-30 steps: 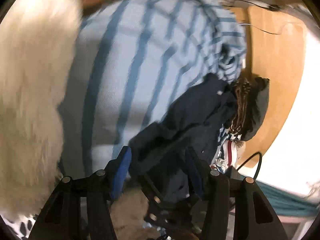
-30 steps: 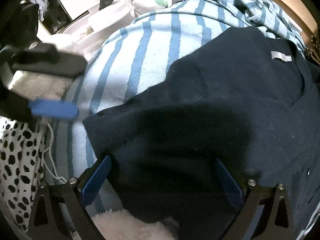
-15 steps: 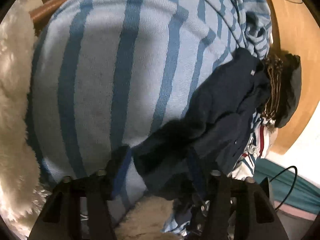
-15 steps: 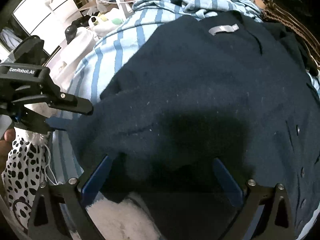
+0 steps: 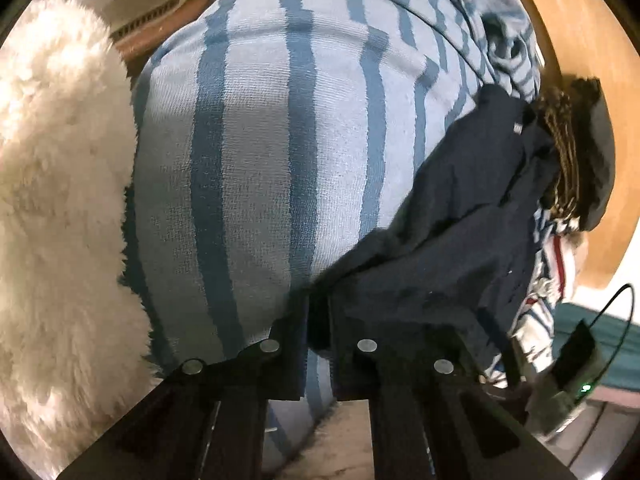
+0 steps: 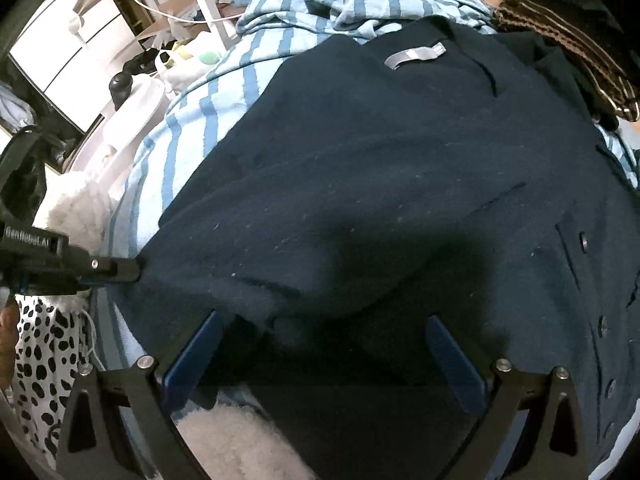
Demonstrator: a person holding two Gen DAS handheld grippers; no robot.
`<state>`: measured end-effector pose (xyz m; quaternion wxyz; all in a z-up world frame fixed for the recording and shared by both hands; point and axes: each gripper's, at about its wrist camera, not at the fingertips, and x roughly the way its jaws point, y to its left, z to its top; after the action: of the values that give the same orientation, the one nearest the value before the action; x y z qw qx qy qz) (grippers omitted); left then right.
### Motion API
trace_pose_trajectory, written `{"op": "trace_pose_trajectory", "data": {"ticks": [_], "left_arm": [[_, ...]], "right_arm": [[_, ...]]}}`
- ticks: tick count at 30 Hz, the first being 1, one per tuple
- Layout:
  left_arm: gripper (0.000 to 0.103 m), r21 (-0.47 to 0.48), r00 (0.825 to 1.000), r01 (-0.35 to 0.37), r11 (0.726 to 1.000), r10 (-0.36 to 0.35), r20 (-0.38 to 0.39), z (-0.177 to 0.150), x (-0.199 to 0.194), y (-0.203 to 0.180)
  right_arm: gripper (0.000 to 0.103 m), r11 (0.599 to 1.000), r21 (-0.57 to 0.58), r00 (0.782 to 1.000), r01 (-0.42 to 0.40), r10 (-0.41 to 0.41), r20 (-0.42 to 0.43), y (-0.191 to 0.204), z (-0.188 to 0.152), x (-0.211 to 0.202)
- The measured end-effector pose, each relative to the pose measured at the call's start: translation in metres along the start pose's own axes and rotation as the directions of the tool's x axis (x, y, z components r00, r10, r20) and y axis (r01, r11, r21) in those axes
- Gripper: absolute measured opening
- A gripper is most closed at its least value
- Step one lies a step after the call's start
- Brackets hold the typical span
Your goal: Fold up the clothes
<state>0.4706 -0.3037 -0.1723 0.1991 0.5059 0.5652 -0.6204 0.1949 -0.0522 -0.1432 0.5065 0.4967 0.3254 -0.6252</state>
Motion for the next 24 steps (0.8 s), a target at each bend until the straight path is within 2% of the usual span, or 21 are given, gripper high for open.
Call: {"op": "trace_pose_trajectory", "data": {"ticks": [2,6,12,18,21,24], "left_arm": [[0.008,0.016,1.000,-0.016,1.000,0.016,-0.001,-0.001,0.001,-0.002],[0.008,0.018,1.000,-0.023,1.000,0.023,-0.014,-0.002,0.002,0.001],[0.008,0.075,0.996,-0.085,0.994,0.085,0.004,-0.008,0.003,-0.002],[0.008,0.085,0.991,-0.133,0.987,0.133,0.004,-0.012,0.002,0.000],[0.008,0.064,0.994,-0.112,0.992,0.112,0.000,-0.015,0.006,0.001],[0.008,0.046,0.992,-0.127,0.991,0.127,0.017,-0.024,-0.001,0.001]], "right_arm": [[0.103,1.000,-0.007,1.000,0.006,-0.006,-0.005,0.001,0.001,0.001],[0.103,0.997,-0.068,0.996,0.045,-0.050,-0.072,0.011,-0.003,0.015],[0.103,0.993,-0.121,0.992,0.009,-0.024,-0.124,0.023,-0.013,0.020],[0.103,1.000,-0.003,0.998,0.002,-0.003,-0.057,0.007,-0.009,0.002],[0.103,0.994,0.097,0.998,-0.046,0.050,-0.041,-0.010,-0.009,-0.002],[0.103,0.982,0.173,0.996,-0.072,0.079,-0.033,-0.024,-0.012,-0.001]]}}
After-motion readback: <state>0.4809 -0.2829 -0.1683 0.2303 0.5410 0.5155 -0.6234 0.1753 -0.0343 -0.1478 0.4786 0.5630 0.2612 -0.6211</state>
